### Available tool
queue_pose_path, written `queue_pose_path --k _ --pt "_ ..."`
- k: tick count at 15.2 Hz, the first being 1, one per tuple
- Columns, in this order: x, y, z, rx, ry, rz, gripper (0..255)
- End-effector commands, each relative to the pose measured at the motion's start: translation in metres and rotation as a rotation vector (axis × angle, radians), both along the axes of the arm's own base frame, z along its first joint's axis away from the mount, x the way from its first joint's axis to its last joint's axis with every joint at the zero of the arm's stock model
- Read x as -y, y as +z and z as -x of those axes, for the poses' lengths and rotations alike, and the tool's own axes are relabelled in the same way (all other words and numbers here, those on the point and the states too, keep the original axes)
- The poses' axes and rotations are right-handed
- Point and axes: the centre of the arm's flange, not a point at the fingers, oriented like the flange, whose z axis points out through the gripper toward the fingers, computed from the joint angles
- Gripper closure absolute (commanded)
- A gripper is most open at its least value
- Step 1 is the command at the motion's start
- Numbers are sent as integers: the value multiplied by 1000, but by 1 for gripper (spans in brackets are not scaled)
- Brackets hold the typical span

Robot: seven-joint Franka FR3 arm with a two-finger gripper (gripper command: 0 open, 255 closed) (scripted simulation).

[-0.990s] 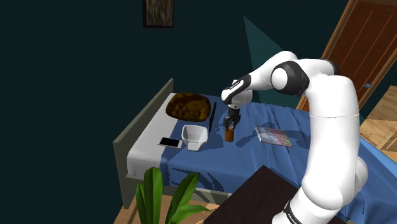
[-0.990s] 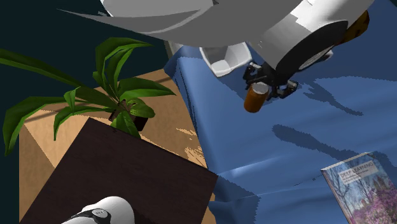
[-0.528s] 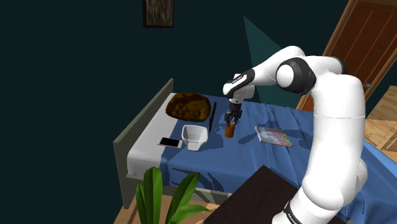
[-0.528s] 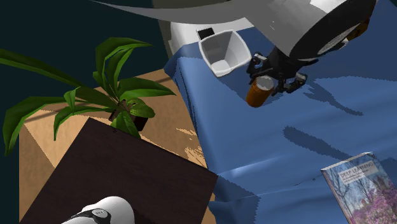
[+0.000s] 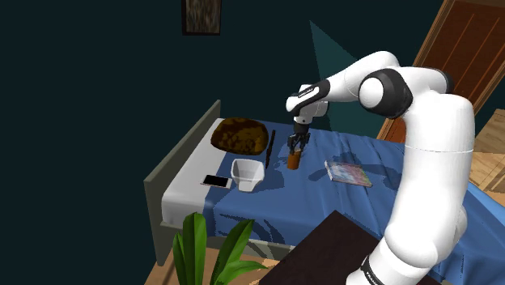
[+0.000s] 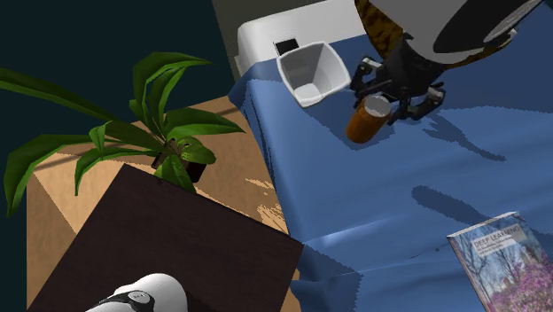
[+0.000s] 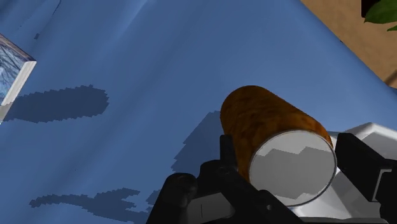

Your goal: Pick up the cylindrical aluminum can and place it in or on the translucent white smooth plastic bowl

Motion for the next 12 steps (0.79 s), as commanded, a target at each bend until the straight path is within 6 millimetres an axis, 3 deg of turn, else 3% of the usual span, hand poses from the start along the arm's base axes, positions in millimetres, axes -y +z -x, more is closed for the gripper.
queue_pose_path --k 1,12 --pt "-9 5 -9 0 0 0 255" --pt "-109 26 -113 0 0 0 255"
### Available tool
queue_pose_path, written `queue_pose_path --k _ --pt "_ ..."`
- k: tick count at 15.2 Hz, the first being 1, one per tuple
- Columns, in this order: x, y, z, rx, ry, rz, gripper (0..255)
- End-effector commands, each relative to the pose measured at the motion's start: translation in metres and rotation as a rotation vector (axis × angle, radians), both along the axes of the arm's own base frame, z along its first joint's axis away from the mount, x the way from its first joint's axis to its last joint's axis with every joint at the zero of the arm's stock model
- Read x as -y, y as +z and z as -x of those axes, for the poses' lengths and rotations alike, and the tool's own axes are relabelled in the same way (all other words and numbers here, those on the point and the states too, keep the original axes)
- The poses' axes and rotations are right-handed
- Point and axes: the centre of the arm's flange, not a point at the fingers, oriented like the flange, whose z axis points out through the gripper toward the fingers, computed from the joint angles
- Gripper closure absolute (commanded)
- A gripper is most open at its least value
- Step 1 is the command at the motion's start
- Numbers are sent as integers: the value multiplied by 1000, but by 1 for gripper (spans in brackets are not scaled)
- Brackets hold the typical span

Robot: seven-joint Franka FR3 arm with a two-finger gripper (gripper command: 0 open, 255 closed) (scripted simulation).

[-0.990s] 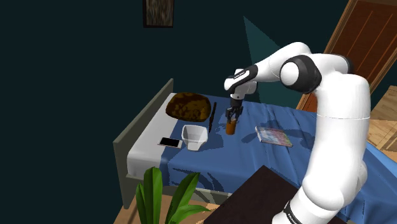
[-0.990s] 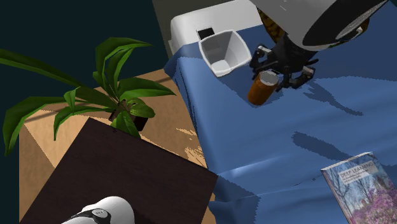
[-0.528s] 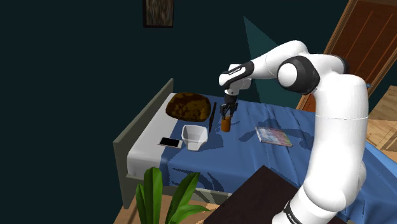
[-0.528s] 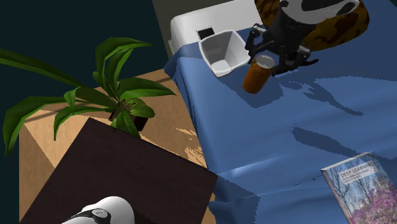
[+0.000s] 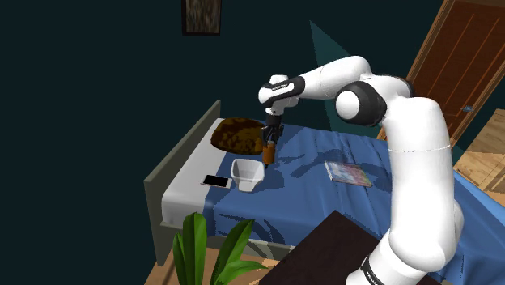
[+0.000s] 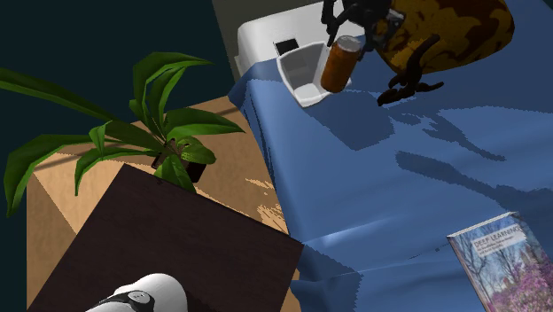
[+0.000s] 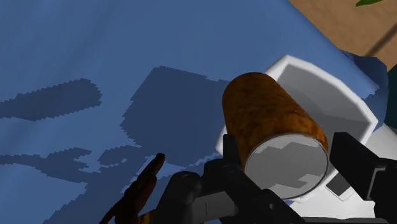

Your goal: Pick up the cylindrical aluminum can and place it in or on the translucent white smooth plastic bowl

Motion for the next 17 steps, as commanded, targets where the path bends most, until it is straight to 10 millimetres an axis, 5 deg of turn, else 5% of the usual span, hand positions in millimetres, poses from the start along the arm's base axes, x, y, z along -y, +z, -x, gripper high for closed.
queue_pose_path --k 1,6,17 --pt "-19 7 -17 0 -1 0 255" --pt "-67 17 -67 0 -1 0 255" --pt "-67 -42 -67 0 -1 0 255"
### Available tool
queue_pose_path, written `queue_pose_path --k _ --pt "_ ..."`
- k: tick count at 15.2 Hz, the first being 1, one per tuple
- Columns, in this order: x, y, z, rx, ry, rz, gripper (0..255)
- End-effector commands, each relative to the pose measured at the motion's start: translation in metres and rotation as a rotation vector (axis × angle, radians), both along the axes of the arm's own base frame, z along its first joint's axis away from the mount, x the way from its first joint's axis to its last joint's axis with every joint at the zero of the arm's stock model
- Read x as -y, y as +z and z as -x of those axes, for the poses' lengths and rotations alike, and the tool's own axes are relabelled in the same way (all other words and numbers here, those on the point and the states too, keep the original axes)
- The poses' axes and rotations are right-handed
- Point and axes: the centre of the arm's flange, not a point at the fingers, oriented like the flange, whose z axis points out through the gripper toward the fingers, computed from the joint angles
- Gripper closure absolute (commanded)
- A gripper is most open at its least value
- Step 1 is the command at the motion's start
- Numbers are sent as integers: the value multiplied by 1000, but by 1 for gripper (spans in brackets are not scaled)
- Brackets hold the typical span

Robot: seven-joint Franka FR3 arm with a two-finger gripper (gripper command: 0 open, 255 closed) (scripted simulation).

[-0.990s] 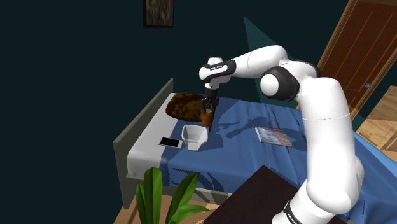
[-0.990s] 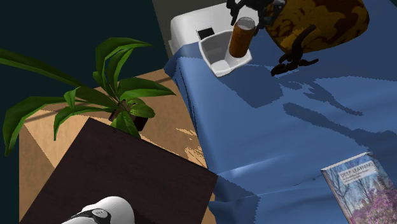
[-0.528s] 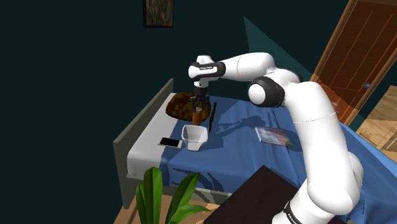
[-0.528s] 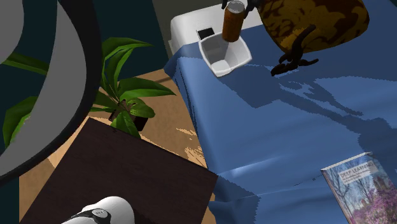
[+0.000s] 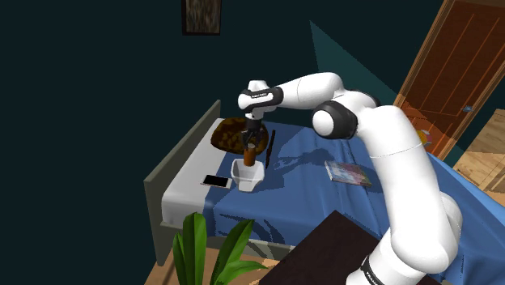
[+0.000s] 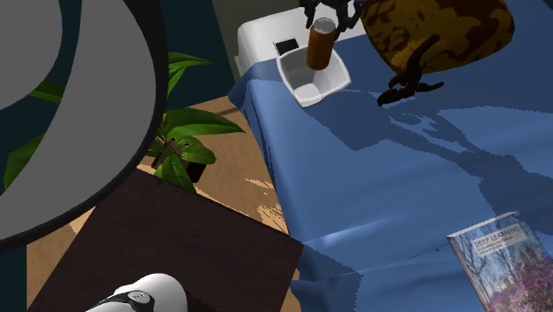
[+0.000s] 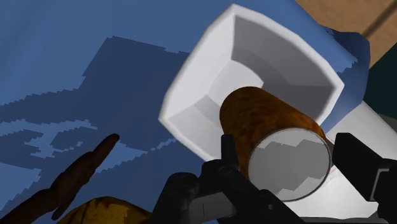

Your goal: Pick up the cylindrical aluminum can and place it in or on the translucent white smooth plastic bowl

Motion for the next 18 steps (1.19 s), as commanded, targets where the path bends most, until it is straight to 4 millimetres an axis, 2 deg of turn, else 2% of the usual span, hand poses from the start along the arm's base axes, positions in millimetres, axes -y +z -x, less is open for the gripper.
queue_pose_path --k 1,9,17,18 --pt "0 -10 0 1 0 0 255" --pt "0 -50 0 1 0 0 255" --pt "0 -50 0 1 0 0 255" --pt "0 -50 0 1 0 0 0"
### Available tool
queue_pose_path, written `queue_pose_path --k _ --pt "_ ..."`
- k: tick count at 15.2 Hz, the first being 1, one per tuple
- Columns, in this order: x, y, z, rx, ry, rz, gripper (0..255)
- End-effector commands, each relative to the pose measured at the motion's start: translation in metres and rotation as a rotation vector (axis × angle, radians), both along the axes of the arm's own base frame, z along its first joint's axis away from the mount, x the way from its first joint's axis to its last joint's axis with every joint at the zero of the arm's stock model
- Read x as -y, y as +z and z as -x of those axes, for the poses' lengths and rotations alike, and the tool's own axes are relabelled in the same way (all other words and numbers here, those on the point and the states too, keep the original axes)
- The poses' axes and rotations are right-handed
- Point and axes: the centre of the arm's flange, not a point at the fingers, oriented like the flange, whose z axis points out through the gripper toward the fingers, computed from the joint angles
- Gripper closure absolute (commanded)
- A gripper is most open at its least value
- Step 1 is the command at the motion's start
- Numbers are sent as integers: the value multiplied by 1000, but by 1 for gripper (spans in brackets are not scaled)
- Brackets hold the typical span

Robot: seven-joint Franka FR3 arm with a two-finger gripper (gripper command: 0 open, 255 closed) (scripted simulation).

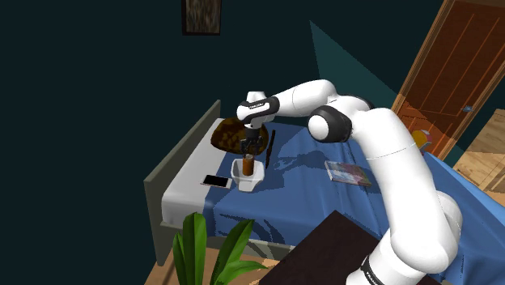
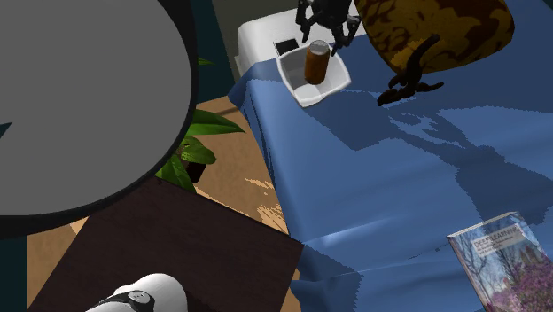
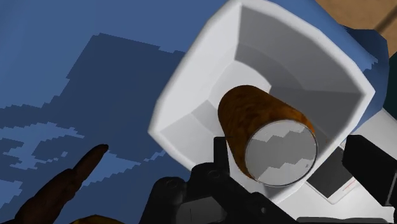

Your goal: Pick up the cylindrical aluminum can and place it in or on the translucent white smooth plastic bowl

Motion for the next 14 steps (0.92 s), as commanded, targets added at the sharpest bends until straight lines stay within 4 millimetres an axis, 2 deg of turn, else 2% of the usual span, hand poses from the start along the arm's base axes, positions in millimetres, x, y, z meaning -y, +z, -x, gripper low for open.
queue_pose_path --k 1,5,9,14 --pt "0 0 0 0 0 0 0" --pt "0 0 0 0 0 0 0" --pt "2 50 -5 0 0 0 0" --pt "2 50 -5 0 0 0 0"
